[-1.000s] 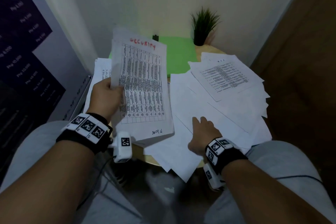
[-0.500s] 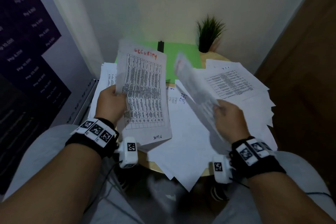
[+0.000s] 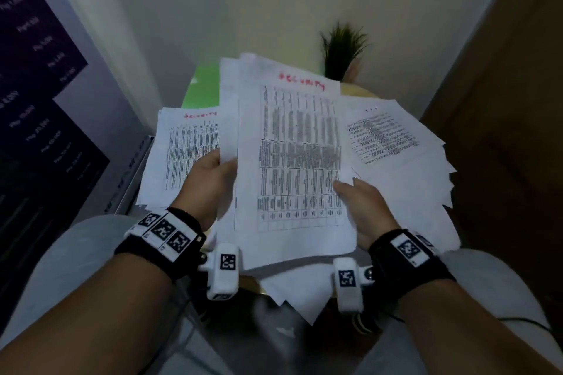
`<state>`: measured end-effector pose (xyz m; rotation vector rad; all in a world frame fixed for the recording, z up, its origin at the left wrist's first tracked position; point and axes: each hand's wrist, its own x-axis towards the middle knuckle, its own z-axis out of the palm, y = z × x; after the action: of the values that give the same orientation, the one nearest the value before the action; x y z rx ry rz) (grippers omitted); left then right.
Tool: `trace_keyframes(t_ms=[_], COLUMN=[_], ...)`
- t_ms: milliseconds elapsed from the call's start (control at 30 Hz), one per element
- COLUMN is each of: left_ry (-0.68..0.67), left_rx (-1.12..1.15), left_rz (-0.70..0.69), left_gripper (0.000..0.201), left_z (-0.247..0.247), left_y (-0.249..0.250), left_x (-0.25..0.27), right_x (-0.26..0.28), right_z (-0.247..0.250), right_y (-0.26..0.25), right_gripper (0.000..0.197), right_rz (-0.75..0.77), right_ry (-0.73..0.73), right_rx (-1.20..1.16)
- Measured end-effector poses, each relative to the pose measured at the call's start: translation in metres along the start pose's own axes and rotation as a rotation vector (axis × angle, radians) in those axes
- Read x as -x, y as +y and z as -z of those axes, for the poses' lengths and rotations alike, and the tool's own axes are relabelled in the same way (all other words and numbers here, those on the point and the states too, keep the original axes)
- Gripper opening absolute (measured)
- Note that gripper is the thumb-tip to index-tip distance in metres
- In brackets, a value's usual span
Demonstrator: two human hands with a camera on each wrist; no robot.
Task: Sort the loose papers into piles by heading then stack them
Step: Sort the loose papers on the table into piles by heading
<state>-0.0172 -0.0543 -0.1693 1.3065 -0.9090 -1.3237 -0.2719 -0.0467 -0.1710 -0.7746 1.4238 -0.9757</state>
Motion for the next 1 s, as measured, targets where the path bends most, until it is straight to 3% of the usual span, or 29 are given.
trace_keyframes(t_ms=[100, 200, 300, 400, 500, 567, 667, 733, 800, 1000], left_ry=[0.085, 0.101, 0.067, 0.163, 0.307, 0.374, 0.438, 0.449, 0.452, 0.446], left_rx=[-0.036, 0.022, -0.309, -0.516, -0.528, -0.481, -0.381, -0.351, -0.349, -0.347], left_rz=[0.004, 0.039, -0.083, -0.155, -0.216, -0.243, -0.252, -0.254, -0.256, -0.249], left_gripper=[0.026, 0.046, 0.031, 0.031, 0.018, 0.016, 0.025, 0.028, 0.028, 0.025], left_z=[-0.001, -0.003, 0.000, 0.012, 0.031, 0.044, 0.057, 0.060, 0.061, 0.059], left_y=[-0.002, 0.003, 0.004, 0.002, 0.006, 0.010, 0.013, 0.014, 0.015, 0.013], left_x=[0.000, 0.005, 0.009, 0.003, -0.003, -0.006, -0.005, -0.002, 0.002, 0.002], right_x=[-0.010, -0.012, -0.010, -0.011, -0.013, -0.009, -0.002, 0.001, 0.000, -0.007], right_z=[-0.009, -0.018, -0.026, -0.026, -0.017, -0.014, -0.022, -0.031, -0.040, -0.045], right_y=[0.013, 0.021, 0.028, 0.033, 0.047, 0.063, 0.087, 0.097, 0.101, 0.107], right_gripper=[0.015, 0.011, 0.009, 0.009, 0.011, 0.028, 0.079, 0.095, 0.095, 0.064], right_rz=[0.031, 0.122, 0.185, 0.196, 0.261, 0.306, 0.354, 0.380, 0.385, 0.557], right_ry=[0.025, 0.064, 0.045, -0.055, -0.187, -0.320, -0.483, -0.518, -0.486, -0.344], right_rx=[0.052, 0.165, 0.227, 0.283, 0.782, 1.133, 1.430, 1.597, 1.662, 1.657])
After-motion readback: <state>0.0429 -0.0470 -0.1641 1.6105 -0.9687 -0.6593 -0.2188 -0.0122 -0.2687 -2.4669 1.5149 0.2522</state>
